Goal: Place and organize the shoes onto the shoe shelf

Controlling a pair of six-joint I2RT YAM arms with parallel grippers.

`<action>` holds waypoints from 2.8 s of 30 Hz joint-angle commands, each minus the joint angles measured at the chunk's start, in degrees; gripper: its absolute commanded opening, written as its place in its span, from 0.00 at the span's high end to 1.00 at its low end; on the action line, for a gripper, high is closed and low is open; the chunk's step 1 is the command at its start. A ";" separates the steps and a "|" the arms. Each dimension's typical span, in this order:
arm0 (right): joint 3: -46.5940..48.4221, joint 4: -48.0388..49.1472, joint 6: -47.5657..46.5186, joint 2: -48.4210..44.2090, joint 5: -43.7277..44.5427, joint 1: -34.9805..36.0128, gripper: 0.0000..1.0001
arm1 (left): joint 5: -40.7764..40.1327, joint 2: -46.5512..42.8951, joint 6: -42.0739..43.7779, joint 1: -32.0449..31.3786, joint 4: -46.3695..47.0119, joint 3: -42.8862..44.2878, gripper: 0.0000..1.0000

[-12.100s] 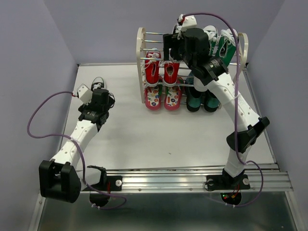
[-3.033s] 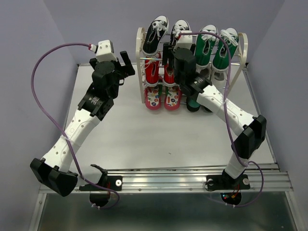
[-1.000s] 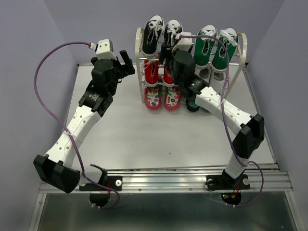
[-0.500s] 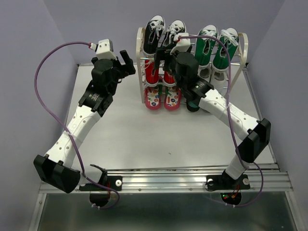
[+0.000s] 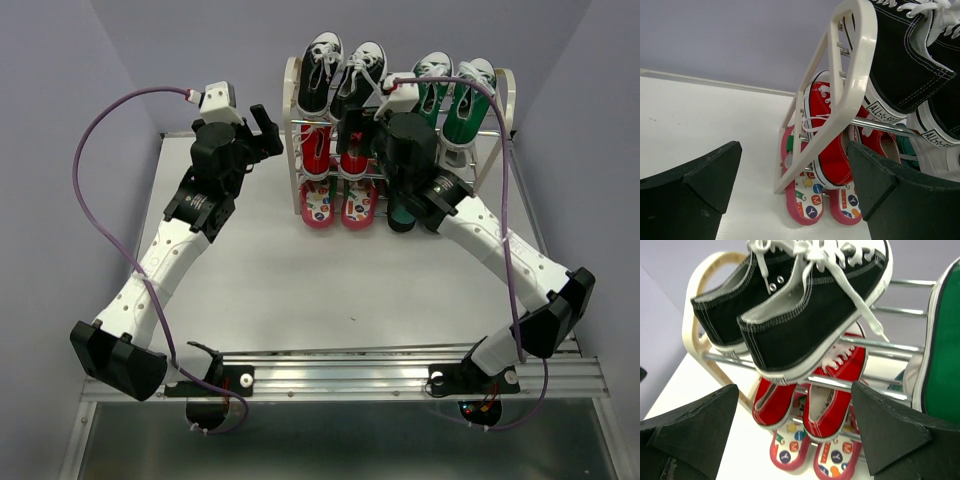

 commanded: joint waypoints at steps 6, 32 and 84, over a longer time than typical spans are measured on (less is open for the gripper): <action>0.48 -3.56 0.48 -4.23 -2.43 0.28 0.00 | 0.81 -2.26 -0.76 0.30 1.49 0.40 0.01; 17.81 0.12 -1.02 16.43 16.20 0.28 0.33 | -0.69 -0.85 -0.23 0.21 0.61 0.49 0.01; -27.86 -13.58 15.06 -18.27 -5.79 0.28 0.00 | 5.55 -11.57 -6.29 -0.05 5.27 -17.96 0.01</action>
